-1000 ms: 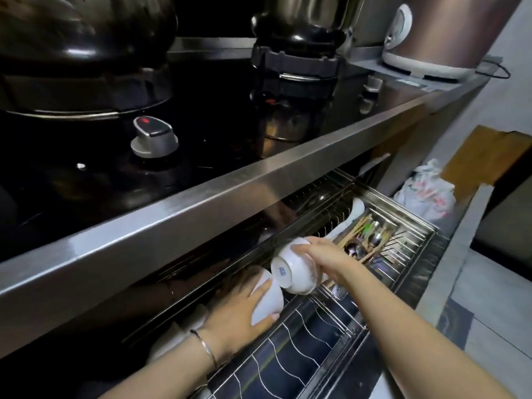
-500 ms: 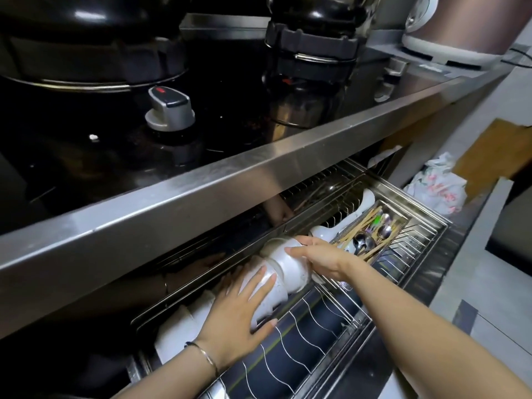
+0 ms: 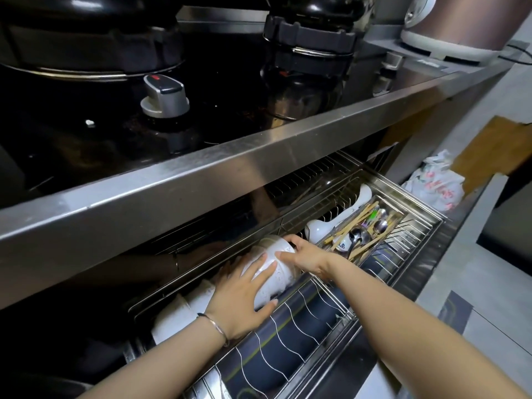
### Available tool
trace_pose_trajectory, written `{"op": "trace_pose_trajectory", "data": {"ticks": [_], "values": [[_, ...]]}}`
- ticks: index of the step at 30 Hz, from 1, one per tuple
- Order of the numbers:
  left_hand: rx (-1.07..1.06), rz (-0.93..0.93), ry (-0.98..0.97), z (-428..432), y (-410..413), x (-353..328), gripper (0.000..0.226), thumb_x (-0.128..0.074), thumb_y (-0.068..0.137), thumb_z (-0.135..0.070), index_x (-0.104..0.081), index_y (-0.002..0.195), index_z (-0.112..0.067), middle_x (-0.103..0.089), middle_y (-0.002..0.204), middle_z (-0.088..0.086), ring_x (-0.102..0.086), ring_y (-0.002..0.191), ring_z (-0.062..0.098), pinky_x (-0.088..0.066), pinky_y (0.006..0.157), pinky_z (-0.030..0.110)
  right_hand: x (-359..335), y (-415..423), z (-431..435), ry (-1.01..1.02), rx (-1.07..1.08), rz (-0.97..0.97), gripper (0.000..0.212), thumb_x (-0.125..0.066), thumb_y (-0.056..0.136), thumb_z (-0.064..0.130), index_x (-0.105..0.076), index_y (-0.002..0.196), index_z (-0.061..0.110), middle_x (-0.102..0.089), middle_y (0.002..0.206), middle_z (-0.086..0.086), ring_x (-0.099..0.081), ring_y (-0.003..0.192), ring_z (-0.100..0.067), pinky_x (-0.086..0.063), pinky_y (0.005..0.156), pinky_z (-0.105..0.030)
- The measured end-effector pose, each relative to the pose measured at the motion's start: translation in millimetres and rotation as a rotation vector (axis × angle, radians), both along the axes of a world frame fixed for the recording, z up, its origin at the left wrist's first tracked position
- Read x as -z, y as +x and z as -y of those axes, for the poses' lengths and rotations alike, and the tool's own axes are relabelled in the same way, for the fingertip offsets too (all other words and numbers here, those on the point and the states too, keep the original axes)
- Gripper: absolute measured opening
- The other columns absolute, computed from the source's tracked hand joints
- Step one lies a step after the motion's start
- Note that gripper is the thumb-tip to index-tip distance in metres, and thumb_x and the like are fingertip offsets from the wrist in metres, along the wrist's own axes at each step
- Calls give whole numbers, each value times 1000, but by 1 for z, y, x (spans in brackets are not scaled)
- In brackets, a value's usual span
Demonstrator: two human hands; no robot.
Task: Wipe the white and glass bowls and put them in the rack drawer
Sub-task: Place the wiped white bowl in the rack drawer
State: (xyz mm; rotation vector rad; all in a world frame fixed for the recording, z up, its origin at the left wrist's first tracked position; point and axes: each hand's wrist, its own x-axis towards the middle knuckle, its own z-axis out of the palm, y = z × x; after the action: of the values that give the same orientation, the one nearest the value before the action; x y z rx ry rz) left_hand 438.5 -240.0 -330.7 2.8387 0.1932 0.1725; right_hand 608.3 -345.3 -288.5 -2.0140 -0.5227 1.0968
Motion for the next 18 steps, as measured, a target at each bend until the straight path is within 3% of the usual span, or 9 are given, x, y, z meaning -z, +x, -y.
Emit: {"op": "trace_pose_trajectory", "data": {"ticks": [2, 4, 6, 7, 9, 12, 16, 18], "values": [[-18, -20, -4, 0, 3, -1, 66, -40, 76, -65, -52, 132, -32, -55, 137, -6, -65, 106, 20, -54, 72, 23, -1, 5, 1, -18, 12, 15, 42, -61, 93, 24, -47, 132, 12, -64, 111, -10, -64, 95, -22, -54, 86, -34], [-35, -46, -35, 1, 4, -5, 73, -35, 75, -67, -48, 137, -32, -48, 144, -6, -59, 117, 23, -52, 84, 26, -3, 9, 2, -60, 6, 64, 48, -63, 92, 28, -48, 135, 12, -62, 123, -12, -61, 108, -24, -49, 96, -34], [-33, -140, -62, 2, 7, -8, 87, -20, 69, -73, -25, 148, -38, -19, 159, -9, -29, 140, 25, -33, 108, 37, -8, 10, 3, -111, -16, 128, 49, -60, 93, 31, -49, 135, 11, -56, 132, -11, -56, 116, -24, -45, 100, -34], [-41, -231, -84, 3, 7, -12, 92, -13, 64, -75, -13, 150, -41, -6, 160, -12, -14, 145, 23, -21, 114, 40, -11, 9, 4, -141, -38, 170, 50, -58, 94, 33, -47, 137, 10, -52, 137, -11, -52, 121, -25, -42, 103, -35], [-36, -333, -55, 3, 10, -23, 91, -14, 68, -78, -4, 150, -41, 5, 160, -14, -3, 147, 21, -8, 118, 45, -21, 5, 7, -191, -70, 247, 52, -53, 97, 33, -40, 141, 9, -43, 145, -10, -43, 131, -27, -35, 109, -36], [0, -395, -12, 2, 10, -47, 75, -36, 91, -63, -9, 153, -31, 1, 161, -8, -3, 148, 19, -8, 118, 45, -41, 0, 18, -178, -42, 324, 49, -53, 97, 30, -42, 139, 7, -45, 143, -12, -45, 130, -26, -35, 109, -33], [61, -310, 48, 14, -2, -83, 68, -38, 96, -53, -14, 152, -24, -6, 161, -4, -3, 148, 16, -10, 117, 39, -73, -22, 44, -74, -30, 411, 37, -54, 97, 26, -54, 130, 10, -57, 130, -6, -52, 121, -20, -39, 102, -29], [110, -255, 86, 19, -11, -105, 64, -39, 97, -50, -18, 151, -23, -18, 159, -1, -13, 146, 17, -12, 118, 36, -89, -41, 62, 9, 2, 435, 31, -54, 97, 24, -58, 126, 13, -60, 124, -1, -54, 117, -15, -41, 99, -26]]}}
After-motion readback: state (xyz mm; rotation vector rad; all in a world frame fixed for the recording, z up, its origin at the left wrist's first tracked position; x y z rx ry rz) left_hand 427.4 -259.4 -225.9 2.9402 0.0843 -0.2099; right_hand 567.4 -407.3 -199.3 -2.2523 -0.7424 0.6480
